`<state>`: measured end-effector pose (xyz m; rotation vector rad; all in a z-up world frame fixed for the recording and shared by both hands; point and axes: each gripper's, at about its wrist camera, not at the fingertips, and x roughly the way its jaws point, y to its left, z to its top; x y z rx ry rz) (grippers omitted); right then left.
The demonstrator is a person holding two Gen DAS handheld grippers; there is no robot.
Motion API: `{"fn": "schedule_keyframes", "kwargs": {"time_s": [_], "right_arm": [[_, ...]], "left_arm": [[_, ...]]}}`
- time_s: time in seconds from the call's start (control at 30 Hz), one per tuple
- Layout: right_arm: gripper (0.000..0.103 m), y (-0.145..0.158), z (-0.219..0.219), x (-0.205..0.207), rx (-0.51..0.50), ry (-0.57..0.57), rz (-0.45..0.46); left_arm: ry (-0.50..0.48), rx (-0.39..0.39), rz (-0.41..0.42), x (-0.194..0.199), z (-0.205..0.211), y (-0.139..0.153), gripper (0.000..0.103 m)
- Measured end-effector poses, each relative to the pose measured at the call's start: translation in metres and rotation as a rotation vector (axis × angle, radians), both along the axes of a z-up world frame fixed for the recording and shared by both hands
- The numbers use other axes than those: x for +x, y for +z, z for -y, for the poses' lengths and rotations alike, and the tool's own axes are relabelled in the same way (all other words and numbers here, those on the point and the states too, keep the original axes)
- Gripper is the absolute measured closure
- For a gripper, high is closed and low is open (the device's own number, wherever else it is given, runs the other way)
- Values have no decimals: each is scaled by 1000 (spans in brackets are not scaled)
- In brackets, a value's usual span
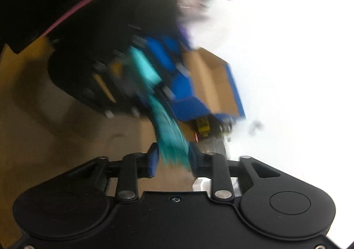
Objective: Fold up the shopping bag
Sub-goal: 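Grasp the bag strip's end with the left gripper while the right gripper releases it, then grasp the black rubber band on the table with the right gripper, then loop the black rubber band over the bag strip with the right gripper while the left gripper holds it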
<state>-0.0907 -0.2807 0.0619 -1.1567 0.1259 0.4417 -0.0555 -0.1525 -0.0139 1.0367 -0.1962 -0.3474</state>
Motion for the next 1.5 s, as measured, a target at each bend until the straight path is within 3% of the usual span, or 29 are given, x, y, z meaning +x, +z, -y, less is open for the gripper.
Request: {"fn": "schedule_keyframes", "kwargs": {"time_s": [0.13,0.2,0.27,0.43,0.47,0.53,0.6,0.63,0.7,0.77,0.83,0.93,1.0,1.1,1.17,1.27,1.33,1.4,1.47,1.5], "right_arm": [[69,15,60,101,400,-242,-320],[70,11,86,152,588,-352,-463],[70,5,91,177,662,-391,-500],[71,-14,90,213,711,-477,-602],[72,-18,92,213,724,-489,-607],[87,-25,97,209,764,-498,-634],[94,-29,103,202,820,-500,-640],[102,-30,104,202,838,-501,-646],[103,-27,96,199,800,-485,-629],[103,-13,78,185,724,-403,-541],[103,17,62,155,709,-277,-473],[103,90,41,95,749,-53,-450],[103,130,23,59,728,97,-508],[103,162,-10,22,652,224,-660],[103,169,-31,12,591,222,-760],[99,172,-52,8,511,150,-831],[80,175,-58,4,495,142,-858],[80,182,-62,-1,502,131,-858],[101,189,-62,-4,528,114,-849],[103,189,-61,-2,548,92,-851]], "left_arm": [[98,-166,20,33,-13,19,89],[136,-318,-24,43,-18,39,89],[168,-470,-72,52,-25,59,89],[226,-783,-203,67,-55,83,89],[233,-797,-199,70,-57,83,89],[251,-813,-186,69,-56,79,89],[256,-832,-188,68,-54,78,89],[257,-841,-192,66,-53,78,89],[258,-864,-204,77,-51,82,89],[260,-894,-204,74,-52,84,89],[264,-913,-185,67,-52,82,89],[303,-934,-157,47,-60,85,89],[322,-941,-121,43,-54,82,89],[343,-960,-25,31,-45,76,89],[354,-968,16,20,-42,74,89],[365,-975,57,9,-39,71,89],[373,-988,63,4,-43,71,89],[385,-1013,59,-2,-51,75,89],[394,-1032,57,-13,-62,85,89],[397,-1029,70,-17,-63,88,89]]}}
